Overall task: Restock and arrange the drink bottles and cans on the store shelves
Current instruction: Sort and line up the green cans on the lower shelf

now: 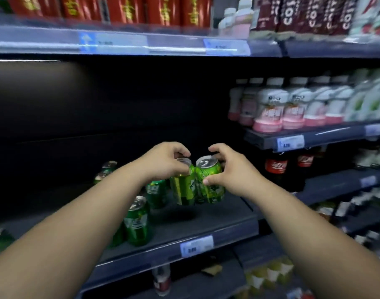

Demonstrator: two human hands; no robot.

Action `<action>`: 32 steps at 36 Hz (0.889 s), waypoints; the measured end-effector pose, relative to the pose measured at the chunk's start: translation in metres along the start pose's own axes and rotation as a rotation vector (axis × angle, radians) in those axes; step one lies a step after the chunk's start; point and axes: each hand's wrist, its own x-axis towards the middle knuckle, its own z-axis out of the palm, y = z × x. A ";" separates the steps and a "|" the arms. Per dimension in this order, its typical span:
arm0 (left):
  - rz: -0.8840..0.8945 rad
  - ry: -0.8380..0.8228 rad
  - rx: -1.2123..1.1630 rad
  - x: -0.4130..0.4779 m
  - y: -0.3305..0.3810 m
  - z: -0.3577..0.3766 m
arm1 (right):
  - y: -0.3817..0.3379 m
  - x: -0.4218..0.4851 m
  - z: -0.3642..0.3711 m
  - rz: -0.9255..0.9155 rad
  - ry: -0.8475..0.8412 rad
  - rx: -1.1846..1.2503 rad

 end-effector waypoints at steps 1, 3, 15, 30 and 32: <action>-0.009 -0.016 0.012 0.004 -0.001 0.013 | 0.014 -0.001 0.000 0.018 -0.013 -0.007; -0.030 -0.046 0.057 0.012 -0.006 0.036 | 0.039 -0.002 0.004 0.050 -0.040 -0.021; -0.086 -0.007 -0.131 0.021 -0.048 0.097 | 0.113 -0.017 0.039 0.131 0.000 0.122; -0.171 0.205 -0.271 -0.011 -0.101 0.155 | 0.139 -0.022 0.063 0.142 -0.176 -0.067; -0.169 0.211 -0.258 -0.012 -0.102 0.156 | 0.142 -0.022 0.067 0.154 -0.164 -0.074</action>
